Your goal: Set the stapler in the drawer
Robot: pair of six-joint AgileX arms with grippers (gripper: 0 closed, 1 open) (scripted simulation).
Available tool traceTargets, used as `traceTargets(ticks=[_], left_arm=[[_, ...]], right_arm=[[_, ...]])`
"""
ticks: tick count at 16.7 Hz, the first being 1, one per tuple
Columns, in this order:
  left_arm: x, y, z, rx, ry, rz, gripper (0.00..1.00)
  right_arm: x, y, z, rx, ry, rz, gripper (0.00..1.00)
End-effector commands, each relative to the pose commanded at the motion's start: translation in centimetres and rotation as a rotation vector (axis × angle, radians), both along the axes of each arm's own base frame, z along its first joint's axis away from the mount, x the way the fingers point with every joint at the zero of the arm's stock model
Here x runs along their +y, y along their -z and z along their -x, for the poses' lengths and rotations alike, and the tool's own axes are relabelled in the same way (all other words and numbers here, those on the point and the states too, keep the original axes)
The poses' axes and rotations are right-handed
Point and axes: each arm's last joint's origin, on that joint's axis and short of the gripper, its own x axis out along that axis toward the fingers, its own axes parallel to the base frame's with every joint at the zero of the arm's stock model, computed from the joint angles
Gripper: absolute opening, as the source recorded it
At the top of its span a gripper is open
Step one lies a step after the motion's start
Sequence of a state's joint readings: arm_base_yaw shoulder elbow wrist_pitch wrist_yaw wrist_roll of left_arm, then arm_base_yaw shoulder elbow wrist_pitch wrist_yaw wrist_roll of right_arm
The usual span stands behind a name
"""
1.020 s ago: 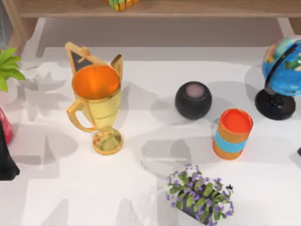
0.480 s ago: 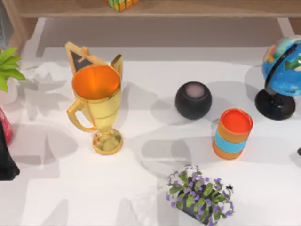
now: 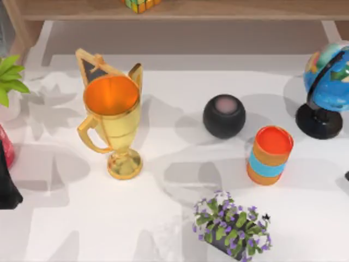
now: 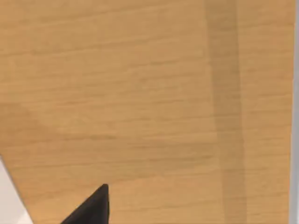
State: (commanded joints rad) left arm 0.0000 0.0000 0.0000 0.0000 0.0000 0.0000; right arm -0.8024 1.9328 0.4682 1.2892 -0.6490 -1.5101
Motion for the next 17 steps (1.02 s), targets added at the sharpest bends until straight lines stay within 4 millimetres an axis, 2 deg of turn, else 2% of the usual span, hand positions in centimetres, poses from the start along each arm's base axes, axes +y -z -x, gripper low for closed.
traceTargets(ticks=[5,9,13,17], left_arm=[[0.0,0.0,0.0,0.0,0.0,0.0,1.0],[0.0,0.0,0.0,0.0,0.0,0.0,1.0],[0.0,0.0,0.0,0.0,0.0,0.0,1.0],[0.0,0.0,0.0,0.0,0.0,0.0,1.0]], right_arm=[[-1.2,-1.1,-0.1,0.168,0.148,-0.246,1.0],[-0.4,-2.3,-1.2,0.348,0.252,-0.48,1.0],[2.4,-3.8,-3.1,0.578,0.341,-0.692,1.0],[7.1,-5.4,-5.3,0.835,0.426,-0.816,1.0]])
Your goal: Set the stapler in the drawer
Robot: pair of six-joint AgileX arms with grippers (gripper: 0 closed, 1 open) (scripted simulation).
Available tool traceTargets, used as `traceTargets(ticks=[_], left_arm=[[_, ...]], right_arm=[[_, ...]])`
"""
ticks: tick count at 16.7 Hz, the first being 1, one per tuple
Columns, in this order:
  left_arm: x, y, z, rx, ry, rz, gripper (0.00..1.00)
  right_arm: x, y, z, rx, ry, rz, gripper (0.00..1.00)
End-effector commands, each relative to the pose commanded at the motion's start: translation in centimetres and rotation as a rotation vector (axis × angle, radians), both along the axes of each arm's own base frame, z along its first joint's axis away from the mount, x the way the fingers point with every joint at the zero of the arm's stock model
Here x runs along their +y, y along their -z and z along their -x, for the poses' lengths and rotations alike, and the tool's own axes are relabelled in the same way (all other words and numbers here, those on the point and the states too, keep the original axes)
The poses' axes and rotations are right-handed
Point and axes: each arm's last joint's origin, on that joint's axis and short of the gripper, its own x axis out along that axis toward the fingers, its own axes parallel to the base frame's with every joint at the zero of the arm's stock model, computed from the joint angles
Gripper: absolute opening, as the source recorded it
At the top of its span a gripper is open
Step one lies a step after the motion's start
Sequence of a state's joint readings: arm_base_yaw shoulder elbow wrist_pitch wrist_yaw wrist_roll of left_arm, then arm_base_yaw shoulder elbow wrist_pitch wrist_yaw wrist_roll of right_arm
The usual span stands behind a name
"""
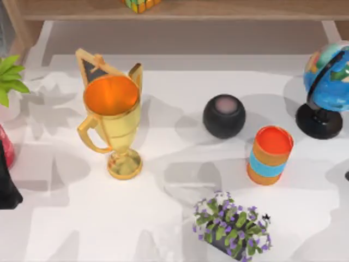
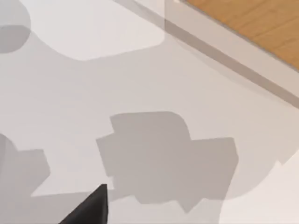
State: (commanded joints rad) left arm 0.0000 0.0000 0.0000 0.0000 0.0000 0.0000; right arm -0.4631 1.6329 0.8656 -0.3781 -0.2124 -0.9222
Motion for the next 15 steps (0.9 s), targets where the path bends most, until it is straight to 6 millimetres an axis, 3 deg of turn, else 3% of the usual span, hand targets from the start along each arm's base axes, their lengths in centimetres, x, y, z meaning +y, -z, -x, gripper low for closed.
traceTargets(ticks=[6,9,12,15], left_arm=[[0.0,0.0,0.0,0.0,0.0,0.0,1.0],[0.0,0.0,0.0,0.0,0.0,0.0,1.0],[0.0,0.0,0.0,0.0,0.0,0.0,1.0],[0.0,0.0,0.0,0.0,0.0,0.0,1.0]], right_arm=[[7.8,-2.5,-1.8,0.325,0.016,-0.048,1.0],[10.8,-3.5,-2.0,0.422,0.02,-0.022,1.0],[12.4,-4.0,-2.0,0.469,0.024,0.0,1.0],[12.6,-4.1,-2.0,0.473,0.025,0.003,1.0]])
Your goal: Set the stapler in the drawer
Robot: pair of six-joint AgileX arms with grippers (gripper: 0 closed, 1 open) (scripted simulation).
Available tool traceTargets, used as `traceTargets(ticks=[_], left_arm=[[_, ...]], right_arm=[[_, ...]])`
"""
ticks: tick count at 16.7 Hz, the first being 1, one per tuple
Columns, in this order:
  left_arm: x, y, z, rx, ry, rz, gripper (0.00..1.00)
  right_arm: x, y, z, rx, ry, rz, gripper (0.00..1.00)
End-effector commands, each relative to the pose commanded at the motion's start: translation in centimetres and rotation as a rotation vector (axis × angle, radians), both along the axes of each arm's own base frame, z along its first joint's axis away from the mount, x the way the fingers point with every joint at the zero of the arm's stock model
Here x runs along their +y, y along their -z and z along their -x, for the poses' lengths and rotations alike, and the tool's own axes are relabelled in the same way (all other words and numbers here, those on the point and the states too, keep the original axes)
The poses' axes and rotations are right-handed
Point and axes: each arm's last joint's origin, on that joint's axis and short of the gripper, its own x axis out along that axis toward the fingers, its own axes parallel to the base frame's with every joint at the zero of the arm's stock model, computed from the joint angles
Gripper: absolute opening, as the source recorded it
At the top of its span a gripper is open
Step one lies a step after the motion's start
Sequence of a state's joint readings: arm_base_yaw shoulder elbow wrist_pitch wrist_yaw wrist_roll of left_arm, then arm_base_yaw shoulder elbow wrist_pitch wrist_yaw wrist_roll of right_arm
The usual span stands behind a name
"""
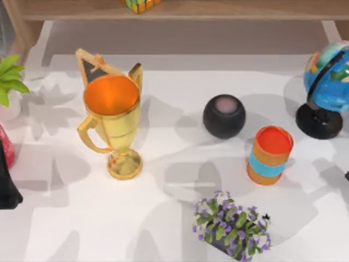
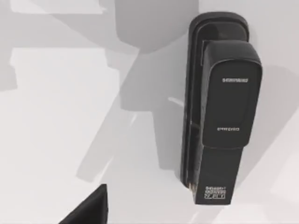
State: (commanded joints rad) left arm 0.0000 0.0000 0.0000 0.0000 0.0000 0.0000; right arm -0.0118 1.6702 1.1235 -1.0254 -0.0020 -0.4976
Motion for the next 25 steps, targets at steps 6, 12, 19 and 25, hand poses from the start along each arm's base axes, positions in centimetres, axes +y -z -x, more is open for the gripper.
traceTargets(ticks=[6,12,19,25], left_arm=[[0.0,0.0,0.0,0.0,0.0,0.0,1.0],[0.0,0.0,0.0,0.0,0.0,0.0,1.0],[0.0,0.0,0.0,0.0,0.0,0.0,1.0],[0.0,0.0,0.0,0.0,0.0,0.0,1.0]], right_arm=[[-0.1,1.2,0.0,0.004,0.0,0.0,1.0],[0.0,6.5,-0.1,-0.005,0.0,0.0,1.0],[0.0,7.0,0.0,0.0,0.0,0.0,0.85],[0.0,7.0,0.0,0.0,0.0,0.0,0.4]])
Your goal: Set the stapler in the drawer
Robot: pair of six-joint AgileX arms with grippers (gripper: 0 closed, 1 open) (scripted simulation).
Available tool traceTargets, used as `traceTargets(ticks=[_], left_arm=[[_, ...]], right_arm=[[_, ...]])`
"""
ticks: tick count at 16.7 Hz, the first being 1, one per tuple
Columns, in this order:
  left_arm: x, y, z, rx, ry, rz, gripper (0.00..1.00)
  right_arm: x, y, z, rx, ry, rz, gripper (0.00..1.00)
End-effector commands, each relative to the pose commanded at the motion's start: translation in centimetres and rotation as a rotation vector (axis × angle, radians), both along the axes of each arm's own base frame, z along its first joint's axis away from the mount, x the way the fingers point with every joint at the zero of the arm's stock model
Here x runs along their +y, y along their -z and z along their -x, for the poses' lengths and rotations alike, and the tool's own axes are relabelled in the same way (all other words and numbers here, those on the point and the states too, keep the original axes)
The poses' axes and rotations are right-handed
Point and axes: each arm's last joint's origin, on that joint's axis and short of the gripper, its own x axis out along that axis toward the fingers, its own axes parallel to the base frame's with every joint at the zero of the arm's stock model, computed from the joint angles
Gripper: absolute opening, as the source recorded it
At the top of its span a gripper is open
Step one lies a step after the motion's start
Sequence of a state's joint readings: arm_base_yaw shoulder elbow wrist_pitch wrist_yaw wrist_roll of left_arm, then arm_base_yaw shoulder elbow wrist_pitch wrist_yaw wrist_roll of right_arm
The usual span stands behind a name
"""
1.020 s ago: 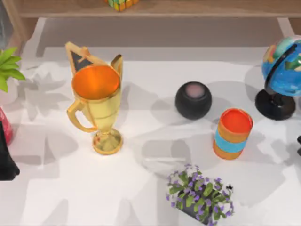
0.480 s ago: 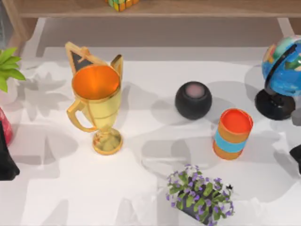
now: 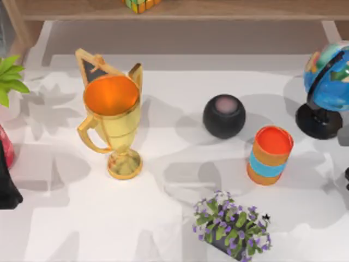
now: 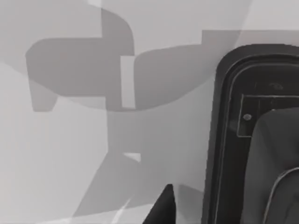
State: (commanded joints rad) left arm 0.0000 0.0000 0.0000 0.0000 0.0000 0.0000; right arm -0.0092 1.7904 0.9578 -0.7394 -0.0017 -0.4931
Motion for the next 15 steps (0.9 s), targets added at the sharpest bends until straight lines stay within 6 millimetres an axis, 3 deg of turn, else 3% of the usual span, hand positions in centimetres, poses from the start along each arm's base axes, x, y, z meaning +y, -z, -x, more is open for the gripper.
traceTargets(ticks=[5,15], left_arm=[[0.0,0.0,0.0,0.0,0.0,0.0,1.0],[0.0,0.0,0.0,0.0,0.0,0.0,1.0]], right_arm=[[0.0,0.0,0.0,0.0,0.0,0.0,0.02],[-0.04,-0.16,-0.04,-0.003,0.002,0.001,0.0]])
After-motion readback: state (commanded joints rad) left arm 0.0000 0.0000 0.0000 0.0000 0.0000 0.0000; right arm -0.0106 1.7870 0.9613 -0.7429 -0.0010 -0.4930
